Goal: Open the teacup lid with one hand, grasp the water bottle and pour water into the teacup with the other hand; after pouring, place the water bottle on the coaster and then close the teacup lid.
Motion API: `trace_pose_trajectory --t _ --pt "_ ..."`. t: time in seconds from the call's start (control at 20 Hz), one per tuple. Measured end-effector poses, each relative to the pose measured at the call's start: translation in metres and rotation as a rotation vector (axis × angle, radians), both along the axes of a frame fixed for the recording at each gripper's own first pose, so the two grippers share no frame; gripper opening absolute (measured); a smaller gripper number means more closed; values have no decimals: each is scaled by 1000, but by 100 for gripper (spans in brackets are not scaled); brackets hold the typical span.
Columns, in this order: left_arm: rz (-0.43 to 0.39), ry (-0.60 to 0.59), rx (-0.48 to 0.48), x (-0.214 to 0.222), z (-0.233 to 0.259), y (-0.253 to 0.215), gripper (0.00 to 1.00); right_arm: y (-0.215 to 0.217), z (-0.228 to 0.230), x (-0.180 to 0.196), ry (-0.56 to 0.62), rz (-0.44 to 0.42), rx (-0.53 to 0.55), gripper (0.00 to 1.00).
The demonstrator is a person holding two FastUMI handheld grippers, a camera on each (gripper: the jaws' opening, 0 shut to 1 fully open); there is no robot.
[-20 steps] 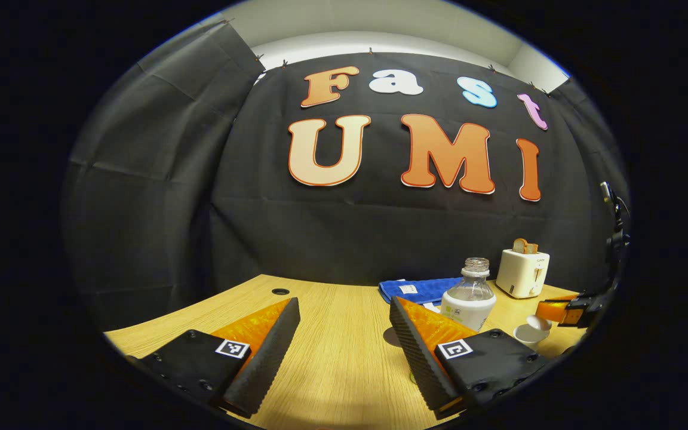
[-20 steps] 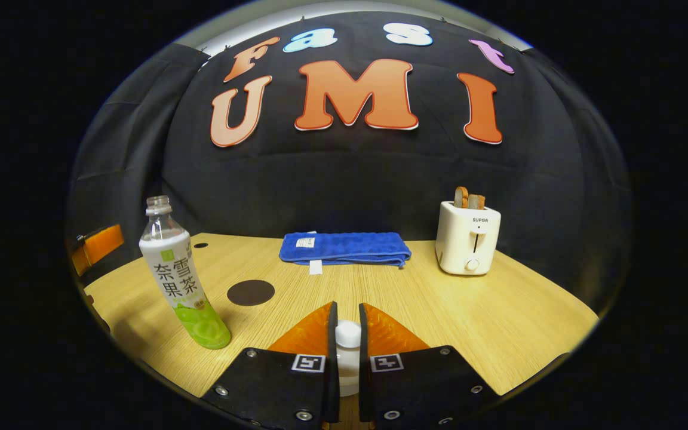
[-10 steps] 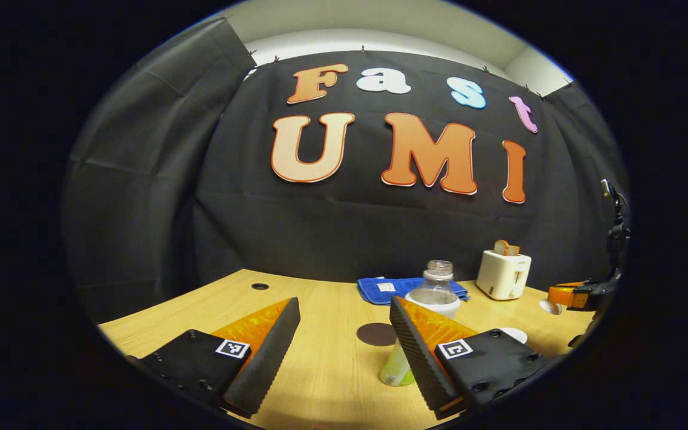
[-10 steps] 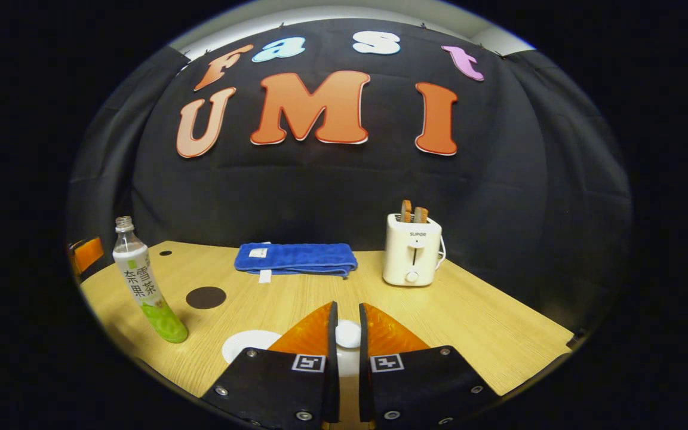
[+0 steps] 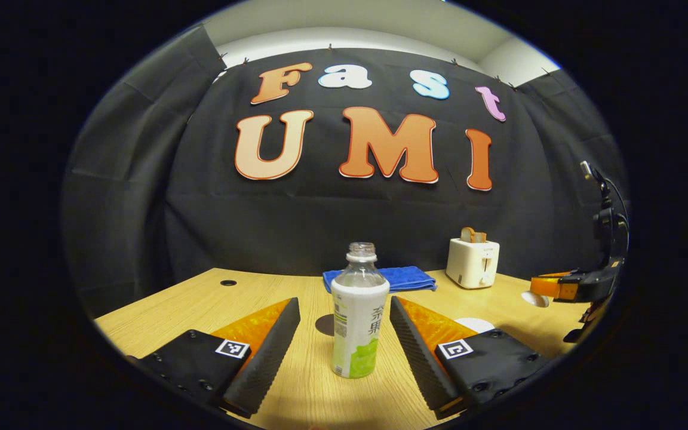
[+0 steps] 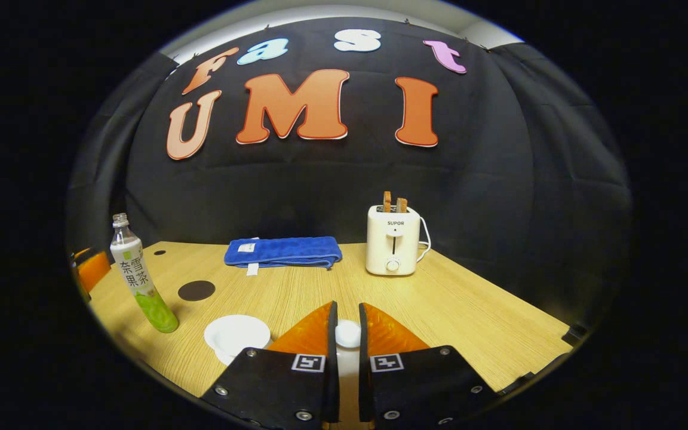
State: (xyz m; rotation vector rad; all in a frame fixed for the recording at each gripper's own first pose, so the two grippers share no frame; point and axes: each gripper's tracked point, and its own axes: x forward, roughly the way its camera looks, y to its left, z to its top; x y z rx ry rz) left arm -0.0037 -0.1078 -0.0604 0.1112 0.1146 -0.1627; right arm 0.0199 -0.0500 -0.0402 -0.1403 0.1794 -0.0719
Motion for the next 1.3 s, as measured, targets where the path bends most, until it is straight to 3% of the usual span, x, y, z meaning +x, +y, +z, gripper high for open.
trace_pose_trajectory --t 0.6,1.15,1.2,1.3 --pt "16 91 37 27 -58 -11 99 -29 -7 -5 22 -60 48 13" --pt "10 152 86 48 -80 -17 99 -34 -8 -1 35 -70 87 13" --pt "20 148 88 47 -79 -15 96 -34 -7 0 34 -68 88 13" --pt "13 152 77 50 -81 -17 72 -34 -7 0 33 -67 91 13"
